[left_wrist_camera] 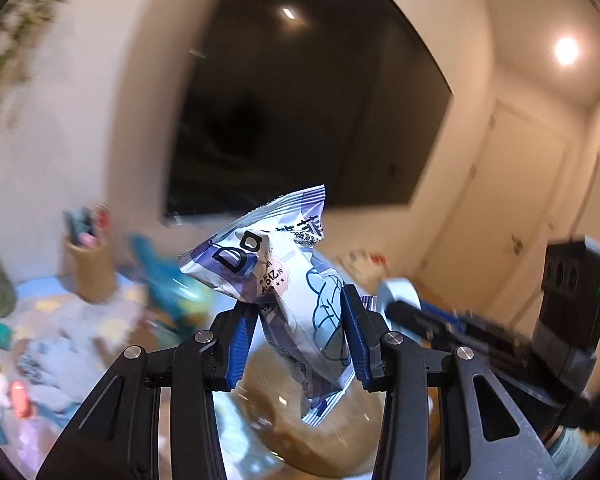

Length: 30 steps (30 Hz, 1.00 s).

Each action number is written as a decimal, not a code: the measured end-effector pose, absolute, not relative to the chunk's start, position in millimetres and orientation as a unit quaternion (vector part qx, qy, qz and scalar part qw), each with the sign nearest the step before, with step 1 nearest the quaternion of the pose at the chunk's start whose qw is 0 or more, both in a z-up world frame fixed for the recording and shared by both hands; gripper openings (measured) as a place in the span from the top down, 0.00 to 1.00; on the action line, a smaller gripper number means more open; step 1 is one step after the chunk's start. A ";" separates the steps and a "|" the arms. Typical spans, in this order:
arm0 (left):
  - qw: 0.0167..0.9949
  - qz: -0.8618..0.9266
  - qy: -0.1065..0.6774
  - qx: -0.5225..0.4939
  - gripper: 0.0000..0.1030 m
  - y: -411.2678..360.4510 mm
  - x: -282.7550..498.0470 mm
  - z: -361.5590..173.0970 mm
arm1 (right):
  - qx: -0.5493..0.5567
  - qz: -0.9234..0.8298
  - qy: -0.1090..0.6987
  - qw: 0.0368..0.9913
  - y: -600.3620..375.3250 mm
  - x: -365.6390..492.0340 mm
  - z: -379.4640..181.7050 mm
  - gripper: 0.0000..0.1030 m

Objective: Organize soft objects
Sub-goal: 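Carry the snack bag onto the glass plate with the left tool while the right carries the tape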

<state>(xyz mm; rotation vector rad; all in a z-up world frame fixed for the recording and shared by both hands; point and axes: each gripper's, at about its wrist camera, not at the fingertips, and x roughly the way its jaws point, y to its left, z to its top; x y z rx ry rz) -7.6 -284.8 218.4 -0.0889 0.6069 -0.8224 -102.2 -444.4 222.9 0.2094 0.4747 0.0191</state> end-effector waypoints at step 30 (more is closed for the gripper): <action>0.791 -0.372 0.486 -0.001 0.31 -362.0 0.9 120.0 | 0.228 -0.063 0.337 0.911 -521.0 -111.0 139.1 0.59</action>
